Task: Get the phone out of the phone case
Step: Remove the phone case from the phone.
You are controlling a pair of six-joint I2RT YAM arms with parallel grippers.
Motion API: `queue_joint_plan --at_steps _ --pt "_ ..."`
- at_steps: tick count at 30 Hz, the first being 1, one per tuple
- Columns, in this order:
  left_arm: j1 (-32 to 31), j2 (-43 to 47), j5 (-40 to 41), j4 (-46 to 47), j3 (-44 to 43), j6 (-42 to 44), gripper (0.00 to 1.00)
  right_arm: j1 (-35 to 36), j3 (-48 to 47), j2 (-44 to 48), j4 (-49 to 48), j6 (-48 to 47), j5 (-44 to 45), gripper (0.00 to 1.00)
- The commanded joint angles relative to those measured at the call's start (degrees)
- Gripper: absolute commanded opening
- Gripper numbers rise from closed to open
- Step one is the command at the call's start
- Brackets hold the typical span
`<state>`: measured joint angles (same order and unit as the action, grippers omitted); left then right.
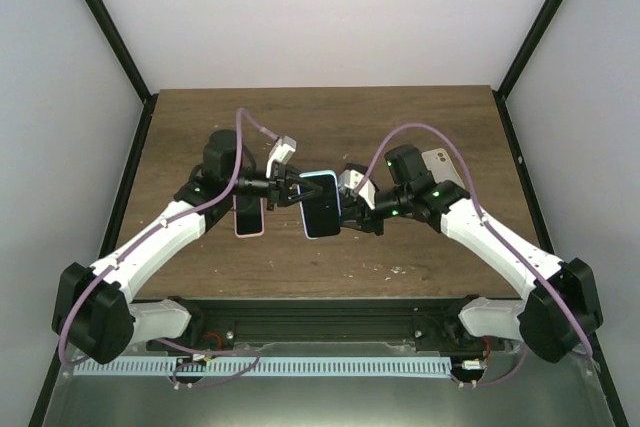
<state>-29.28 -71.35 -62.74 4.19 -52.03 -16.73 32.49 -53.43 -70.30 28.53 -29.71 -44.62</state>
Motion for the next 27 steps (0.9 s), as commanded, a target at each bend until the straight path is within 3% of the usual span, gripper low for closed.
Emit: queue_joint_plan --at_steps 1,11,16,20,27 --pt "-2.7 0.3 -11.8 2.6 0.0 -5.2 0.0 -1.7 -3.3 -1.3 -15.5 5.7 -5.7 0.35" --pt "-2.7 0.2 -10.8 0.7 -0.4 -3.6 0.0 -2.1 -7.6 -1.1 -11.0 9.0 -18.0 0.53" --pt "-2.8 0.0 -9.7 -0.6 -0.5 -2.7 0.0 -2.2 -10.2 -1.6 -10.5 12.3 -25.6 0.56" --pt "-3.4 -1.1 -8.6 -4.1 -1.6 -0.3 0.0 -2.2 -12.7 -2.5 -11.7 17.5 -27.5 0.55" --pt "-4.2 -2.0 -6.1 -8.4 -2.9 2.5 0.0 -2.3 -12.7 -3.9 -14.7 24.9 -29.7 0.43"
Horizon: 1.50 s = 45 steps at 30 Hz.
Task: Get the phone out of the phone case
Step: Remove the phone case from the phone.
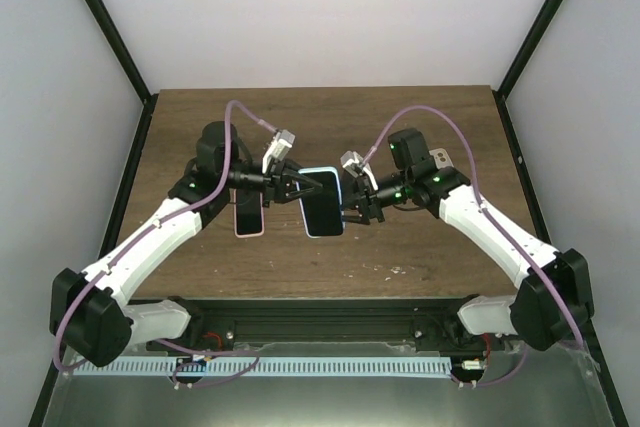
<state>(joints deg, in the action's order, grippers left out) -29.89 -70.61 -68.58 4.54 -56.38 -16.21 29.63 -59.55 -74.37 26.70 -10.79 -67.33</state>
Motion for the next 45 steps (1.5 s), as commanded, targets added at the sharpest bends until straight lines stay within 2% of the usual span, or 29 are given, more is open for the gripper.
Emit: queue_joint_plan --at_steps 1,4,7,10,13,16,20,22,28,30,32,37,42,45 --pt "-3.7 -2.7 0.2 -9.0 1.4 2.2 0.0 0.6 -6.4 0.0 -12.7 6.0 -7.2 0.38" --pt "-3.6 -2.7 2.1 -9.6 1.2 2.3 0.0 0.6 -4.3 0.2 -12.5 5.5 -8.1 0.21" --pt "-3.3 -3.2 7.7 -11.5 0.7 2.9 0.0 0.5 -1.7 0.9 -12.8 5.3 -8.3 0.02" --pt "-2.8 -4.0 17.6 -14.7 -0.7 3.3 0.12 -1.1 4.7 2.8 -16.9 7.7 -4.3 0.01" --pt "-2.8 -3.1 32.3 -17.3 -1.7 4.9 0.27 -5.1 16.7 6.4 -30.1 14.8 0.8 0.01" --pt "-3.1 0.2 46.4 -16.3 -0.9 3.5 0.42 -6.7 19.2 6.2 -29.2 15.2 9.2 0.01" --pt "-11.1 6.7 71.3 -13.0 4.0 6.9 0.48 -7.9 22.0 5.0 -31.2 21.1 18.2 0.01" --pt "-15.0 7.8 78.6 -12.6 5.8 7.3 0.49 -8.3 24.3 5.2 -33.8 26.0 23.1 0.01" --pt "-32.4 5.1 98.3 -12.4 8.9 11.1 0.48 -8.6 25.8 5.1 -34.2 29.4 24.8 0.01" --pt "-37.7 2.4 101.7 -13.1 7.9 14.0 0.44 -8.6 24.1 5.0 -30.5 31.4 27.1 0.01" --pt "-41.8 -0.6 105.9 -13.4 6.4 16.4 0.44 -8.7 21.3 4.4 -25.2 33.1 29.7 0.01" --pt "-44.8 -7.6 108.0 -16.1 1.5 15.4 0.45 -8.7 14.7 -1.6 -12.5 39.7 34.0 0.01" --pt "-44.8 -12.3 107.6 -12.1 0.9 13.7 0.45 -8.7 18.0 -2.1 -16.9 46.0 33.8 0.01" --pt "-44.8 -15.5 108.6 -12.3 -0.8 13.6 0.45 -8.7 19.7 0.5 -18.6 49.1 38.4 0.01"
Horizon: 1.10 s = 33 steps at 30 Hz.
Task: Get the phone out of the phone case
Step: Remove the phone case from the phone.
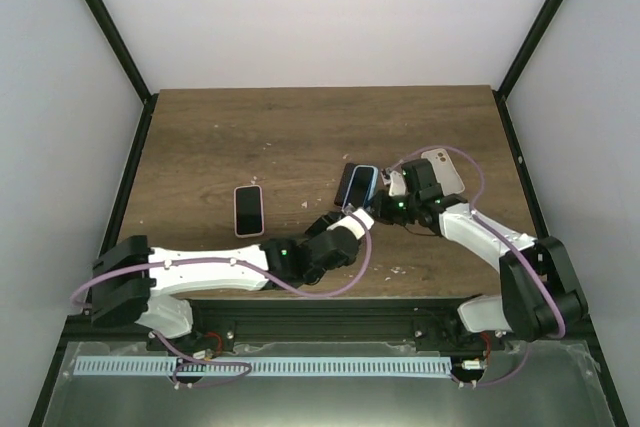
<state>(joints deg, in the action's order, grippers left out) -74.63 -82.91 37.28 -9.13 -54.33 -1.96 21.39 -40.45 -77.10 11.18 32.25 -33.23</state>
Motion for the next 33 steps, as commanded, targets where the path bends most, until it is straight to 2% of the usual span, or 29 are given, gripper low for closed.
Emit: queue_joint_plan --at_steps 1,4,7,11,18,26,33 --pt "-0.1 -4.8 3.4 0.6 -3.6 -1.0 0.46 -0.5 0.9 4.1 -3.1 6.7 6.3 0.01" --pt "0.1 -8.6 5.3 -1.9 -6.2 -2.5 0.56 -0.5 2.3 5.5 -4.3 7.3 8.3 0.01" --pt "0.5 -12.0 5.5 -2.8 -8.3 -2.9 0.58 -0.5 2.8 4.9 -5.2 7.8 6.9 0.01" --pt "0.9 -14.9 6.0 -1.1 -9.8 -0.8 0.58 -0.5 2.4 3.4 -4.8 7.6 5.6 0.01" --pt "4.4 -15.1 3.2 3.9 -6.3 0.9 0.52 -1.6 2.8 3.0 -5.8 7.4 2.4 0.01" --pt "6.7 -12.6 -5.4 10.7 -2.1 3.2 0.53 -2.5 2.8 1.7 -6.3 6.3 1.0 0.01" --pt "7.7 -12.6 -6.6 12.6 -1.7 3.6 0.53 -3.1 3.0 0.8 -7.0 6.0 0.8 0.01"
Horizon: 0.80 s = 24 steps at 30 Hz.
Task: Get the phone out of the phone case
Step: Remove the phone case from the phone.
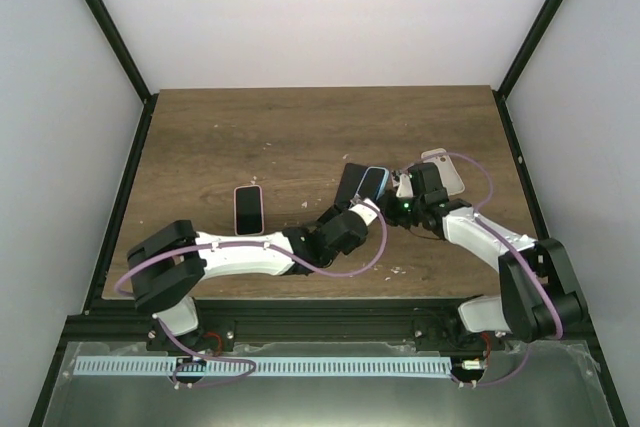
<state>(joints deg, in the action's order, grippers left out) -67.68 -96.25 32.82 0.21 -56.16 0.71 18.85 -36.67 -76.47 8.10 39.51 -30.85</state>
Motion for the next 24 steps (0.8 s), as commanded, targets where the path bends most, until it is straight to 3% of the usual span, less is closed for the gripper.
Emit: queue_joint_plan --at_steps 1,15,24 --pt "0.9 0.5 -2.7 3.4 0.1 1.0 0.53 -0.5 -0.8 0.0 -3.9 -1.3 -1.6 0.01" --pt "1.4 -5.6 -0.6 3.3 -3.5 3.6 0.5 -0.6 -0.8 -0.1 -4.3 -1.1 -3.3 0.01" --pt "1.4 -10.0 12.1 5.6 -4.3 9.3 0.44 -0.8 -0.8 -1.0 -4.8 -1.0 -6.5 0.01"
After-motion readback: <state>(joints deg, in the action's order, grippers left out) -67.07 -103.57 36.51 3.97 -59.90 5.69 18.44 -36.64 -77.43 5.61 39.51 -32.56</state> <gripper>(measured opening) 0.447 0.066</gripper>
